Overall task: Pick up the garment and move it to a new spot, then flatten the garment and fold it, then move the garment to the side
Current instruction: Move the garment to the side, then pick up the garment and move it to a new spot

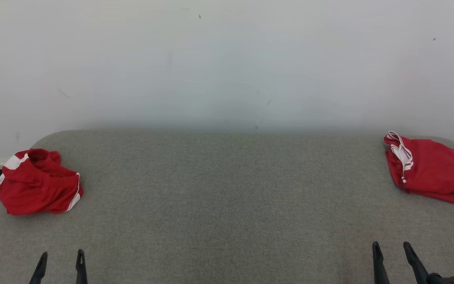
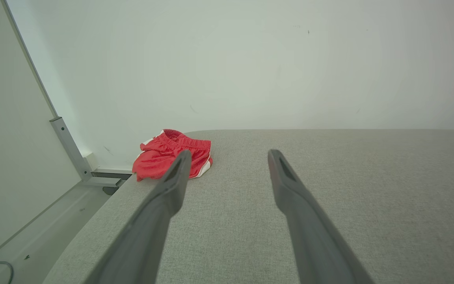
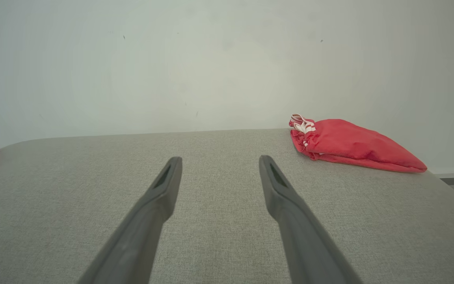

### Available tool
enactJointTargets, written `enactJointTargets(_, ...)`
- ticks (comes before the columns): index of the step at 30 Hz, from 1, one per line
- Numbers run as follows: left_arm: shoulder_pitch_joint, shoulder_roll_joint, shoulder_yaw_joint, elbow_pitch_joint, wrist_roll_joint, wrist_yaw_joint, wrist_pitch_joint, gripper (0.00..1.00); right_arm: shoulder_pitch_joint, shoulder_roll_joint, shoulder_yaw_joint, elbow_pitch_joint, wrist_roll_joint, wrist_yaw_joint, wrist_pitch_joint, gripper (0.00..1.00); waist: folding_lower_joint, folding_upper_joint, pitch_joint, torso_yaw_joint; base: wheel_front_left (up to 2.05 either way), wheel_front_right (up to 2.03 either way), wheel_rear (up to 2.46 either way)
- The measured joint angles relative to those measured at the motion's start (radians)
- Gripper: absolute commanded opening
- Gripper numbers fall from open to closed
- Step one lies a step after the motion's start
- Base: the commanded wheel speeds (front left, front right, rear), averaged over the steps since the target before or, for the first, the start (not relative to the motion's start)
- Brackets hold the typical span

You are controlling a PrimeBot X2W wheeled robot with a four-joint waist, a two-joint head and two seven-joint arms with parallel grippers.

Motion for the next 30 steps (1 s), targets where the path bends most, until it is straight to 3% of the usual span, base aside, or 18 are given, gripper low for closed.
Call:
enactJointTargets(19, 0.0, 0.01, -0.007, 0.0, -0.007, 0.011, 0.002, 1.0, 0.003, 0.0, 0.003, 0.013, 0.005, 0.0, 0.002, 1.0, 0.0, 0.0, -0.004, 0.018, 0.0, 0.0, 0.0)
enactJointTargets(30, -0.014, 0.028, -0.006, -0.009, -0.006, 0.022, 0.024, 1.0, 0.01, 0.0, -0.012, 0.038, 0.032, 0.0, -0.011, 1.0, 0.0, 0.0, 0.004, 0.124, 0.0, 0.0, 0.0)
